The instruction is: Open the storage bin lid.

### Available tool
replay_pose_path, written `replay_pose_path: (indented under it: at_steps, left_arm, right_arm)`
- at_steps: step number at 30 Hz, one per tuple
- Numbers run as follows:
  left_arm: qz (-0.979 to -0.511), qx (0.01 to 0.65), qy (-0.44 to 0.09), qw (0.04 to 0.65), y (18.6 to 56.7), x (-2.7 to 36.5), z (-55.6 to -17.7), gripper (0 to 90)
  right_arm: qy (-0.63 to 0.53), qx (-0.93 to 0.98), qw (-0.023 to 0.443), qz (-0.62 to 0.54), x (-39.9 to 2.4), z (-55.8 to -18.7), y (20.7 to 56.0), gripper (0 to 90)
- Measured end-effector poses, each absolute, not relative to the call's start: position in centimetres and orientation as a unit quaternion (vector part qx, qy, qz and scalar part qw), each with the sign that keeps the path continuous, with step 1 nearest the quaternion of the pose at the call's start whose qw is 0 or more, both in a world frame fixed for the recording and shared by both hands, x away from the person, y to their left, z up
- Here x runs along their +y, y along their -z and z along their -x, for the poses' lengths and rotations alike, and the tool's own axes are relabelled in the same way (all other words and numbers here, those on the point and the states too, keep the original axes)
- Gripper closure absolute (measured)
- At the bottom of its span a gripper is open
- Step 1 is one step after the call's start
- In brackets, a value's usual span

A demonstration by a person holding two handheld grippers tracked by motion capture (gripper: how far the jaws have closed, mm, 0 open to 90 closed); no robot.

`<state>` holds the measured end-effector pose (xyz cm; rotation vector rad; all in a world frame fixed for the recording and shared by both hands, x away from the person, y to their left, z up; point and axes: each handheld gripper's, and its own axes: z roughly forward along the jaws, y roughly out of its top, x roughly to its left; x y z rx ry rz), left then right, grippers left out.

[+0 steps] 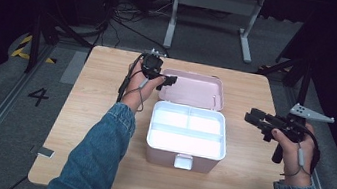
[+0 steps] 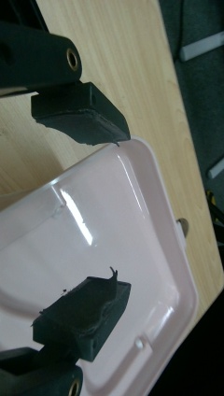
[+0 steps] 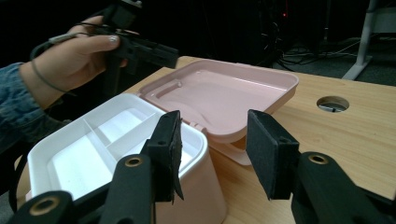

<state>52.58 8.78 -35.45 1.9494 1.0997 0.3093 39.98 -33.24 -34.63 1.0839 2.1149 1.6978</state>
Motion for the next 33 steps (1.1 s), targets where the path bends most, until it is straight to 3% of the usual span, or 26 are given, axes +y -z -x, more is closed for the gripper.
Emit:
replay_pose_path:
  at_steps: [6, 14, 18, 22, 25, 33]
  left_arm:
    - [-0.785, 0.405, -0.145, 0.446, 32.4, 10.1, -49.1, 24.2]
    - [-0.788, 0.380, -0.158, 0.458, 30.3, 11.8, -45.8, 24.2]
    - [-0.784, 0.376, -0.216, 0.444, 29.4, 13.2, -43.5, 24.3]
    - [-0.777, 0.377, -0.212, 0.457, 29.1, 14.8, -41.9, 24.3]
    - [-0.775, 0.376, -0.245, 0.445, 29.2, 16.4, -40.5, 24.6]
    - [-0.771, 0.394, -0.242, 0.437, 30.6, 19.3, -38.3, 24.5]
  right_arm:
    - [-0.575, 0.723, 0.095, -0.372, -32.9, -41.6, 34.5, 52.4]
    - [-0.556, 0.734, 0.107, -0.376, -32.7, -42.6, 34.7, 50.1]
    - [-0.546, 0.735, 0.114, -0.385, -33.2, -42.6, 34.7, 48.0]
    - [-0.532, 0.740, 0.124, -0.393, -33.8, -42.3, 34.9, 46.2]
    - [-0.528, 0.739, 0.132, -0.398, -34.3, -42.1, 35.0, 46.2]
    - [-0.516, 0.739, 0.143, -0.410, -35.3, -41.5, 35.3, 44.7]
